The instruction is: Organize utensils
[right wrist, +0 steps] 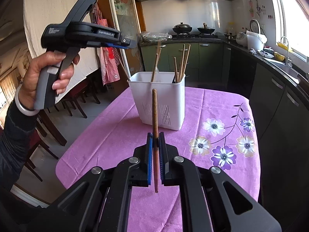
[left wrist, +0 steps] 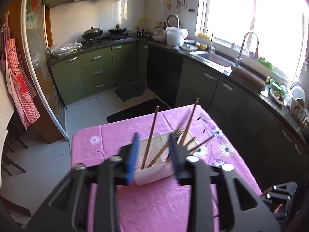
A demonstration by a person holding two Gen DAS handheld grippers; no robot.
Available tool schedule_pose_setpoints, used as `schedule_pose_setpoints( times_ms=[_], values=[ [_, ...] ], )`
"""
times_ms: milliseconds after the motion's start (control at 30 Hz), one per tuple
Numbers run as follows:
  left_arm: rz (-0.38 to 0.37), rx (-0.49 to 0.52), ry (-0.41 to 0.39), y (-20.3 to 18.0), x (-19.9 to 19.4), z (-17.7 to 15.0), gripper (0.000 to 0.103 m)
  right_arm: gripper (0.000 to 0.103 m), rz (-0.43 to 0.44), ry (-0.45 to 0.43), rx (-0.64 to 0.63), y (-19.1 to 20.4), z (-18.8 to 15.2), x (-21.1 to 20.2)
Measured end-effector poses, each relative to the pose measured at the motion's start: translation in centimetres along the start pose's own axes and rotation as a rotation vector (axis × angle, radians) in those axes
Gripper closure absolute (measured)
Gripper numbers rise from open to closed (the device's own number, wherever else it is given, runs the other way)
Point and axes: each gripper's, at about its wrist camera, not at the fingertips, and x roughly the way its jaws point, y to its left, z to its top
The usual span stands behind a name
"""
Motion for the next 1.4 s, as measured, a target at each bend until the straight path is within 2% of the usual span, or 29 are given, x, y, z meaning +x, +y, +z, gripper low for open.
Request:
schedule_pose_setpoints(
  times_ms=[33, 100, 167, 300, 467, 600, 733, 900, 1233, 1333, 1400],
  values=[
    [-0.001, -0.007, -0.039, 0.0, -1.3, -0.8, 0.045, 0.096, 0.005, -0.011, 0.0, 0.1, 0.5, -0.2],
    [0.023, -0.01, -0.139, 0.1, -4.3, -3.0, 0.017, 0.096, 0.011, -0.036, -0.009, 0.4, 1.9, -0.7],
    [0.075, 0.001, -0.221, -0.1, -6.7, -5.5, 0.01, 0.096, 0.026, -0.065, -0.011, 0.6, 3.7, -1.3],
    [0.114, -0.021, -0.255, 0.8, -9.0, -11.0, 0.01, 0.096, 0.038, -0.136, -0.022, 1.2, 7.8, -2.4],
    [0.133, -0.126, -0.222, 3.0, -9.9, -16.7, 0.01, 0.096, 0.037, -0.225, -0.015, 1.9, 13.3, -2.8],
    [0.155, -0.196, -0.206, 4.6, -10.2, -19.3, 0.01, 0.096, -0.025, -0.26, -0.009, 1.9, 16.6, -2.0],
    [0.145, -0.234, -0.194, 5.4, -10.2, -20.4, 0.01, 0.096, -0.069, -0.256, 0.001, 1.6, 18.5, -0.2],
    [0.119, -0.243, -0.18, 5.4, -9.6, -20.9, 0.01, 0.096, -0.109, -0.228, 0.025, 0.4, 19.1, 3.1],
    [0.1, -0.251, -0.132, 5.0, -8.0, -21.3, 0.01, 0.095, -0.082, -0.083, 0.068, -1.5, 16.6, 10.5],
    [0.104, -0.241, -0.133, 4.7, -8.1, -21.2, 0.01, 0.078, -0.071, -0.078, 0.068, -1.6, 15.9, 10.7],
    [0.106, -0.237, -0.138, 4.5, -8.2, -21.2, 0.01, 0.077, -0.062, -0.11, 0.062, -1.3, 15.3, 9.1]
  ],
)
